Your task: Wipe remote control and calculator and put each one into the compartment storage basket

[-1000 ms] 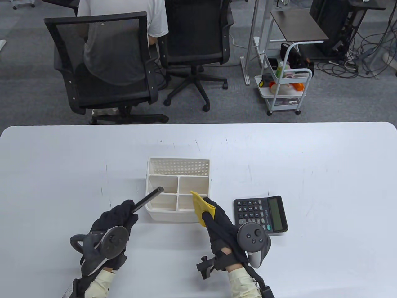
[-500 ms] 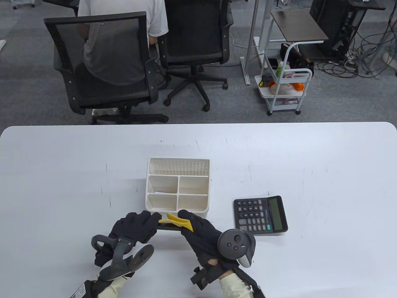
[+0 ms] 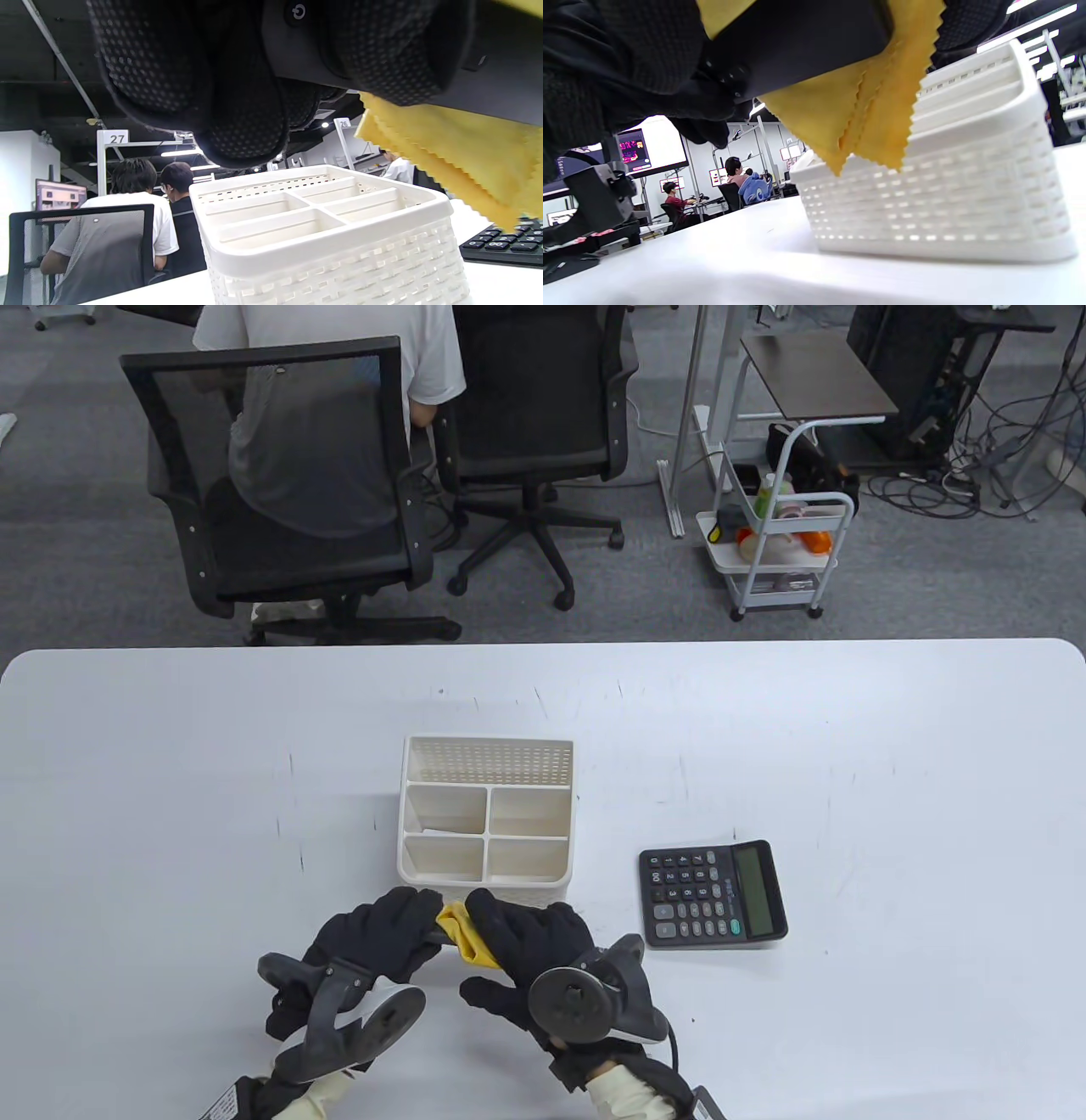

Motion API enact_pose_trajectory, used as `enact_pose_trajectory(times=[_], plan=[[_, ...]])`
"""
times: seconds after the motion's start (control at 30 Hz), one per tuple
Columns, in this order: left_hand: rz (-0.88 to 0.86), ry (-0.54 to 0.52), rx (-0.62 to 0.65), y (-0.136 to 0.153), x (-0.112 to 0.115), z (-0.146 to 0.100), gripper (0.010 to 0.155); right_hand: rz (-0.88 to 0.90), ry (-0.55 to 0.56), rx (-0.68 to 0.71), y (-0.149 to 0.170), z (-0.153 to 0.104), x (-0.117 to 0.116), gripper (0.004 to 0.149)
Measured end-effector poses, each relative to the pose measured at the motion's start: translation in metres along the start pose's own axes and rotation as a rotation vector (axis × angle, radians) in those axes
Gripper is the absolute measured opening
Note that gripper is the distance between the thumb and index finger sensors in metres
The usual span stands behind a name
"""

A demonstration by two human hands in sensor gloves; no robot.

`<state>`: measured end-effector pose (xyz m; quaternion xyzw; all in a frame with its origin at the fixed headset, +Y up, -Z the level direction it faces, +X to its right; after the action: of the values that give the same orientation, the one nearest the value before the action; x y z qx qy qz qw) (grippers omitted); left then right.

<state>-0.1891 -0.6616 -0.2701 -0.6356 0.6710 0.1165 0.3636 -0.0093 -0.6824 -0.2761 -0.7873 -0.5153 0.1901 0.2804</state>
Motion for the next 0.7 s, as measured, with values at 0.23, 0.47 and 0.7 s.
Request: enact_pose_trajectory(times=[0.23,0.47,0.7], plan=[[-0.034,0.008,0.006,0.000,-0.001,-0.002,0.051,0.054,0.073,0.096,-0.014,-0.001,-0.001,0.056],[-0.026,0.012,-0.036,0.003,0.000,0.001,0.052,0.104,0.006,-0.006,0.002,0.000,-0.002,0.059],[-0.102,0.031,-0.101,0.016,0.005,-0.002,0.055,0.118,0.044,0.120,-0.012,0.000,0.001,0.056]])
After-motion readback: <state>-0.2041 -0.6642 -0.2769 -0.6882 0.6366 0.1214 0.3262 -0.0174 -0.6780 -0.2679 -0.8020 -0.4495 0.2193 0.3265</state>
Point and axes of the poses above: the tracker on the back of each hand, its own y axis roughly to the little-finger side, its own z axis roughly from the wrist to the fingertips, x = y × z, the point moved 3 cm from there along z, roughly from the wrist to the fingertips, and after that the axes turned 11 degrees about -y, right-handed, at the moved point
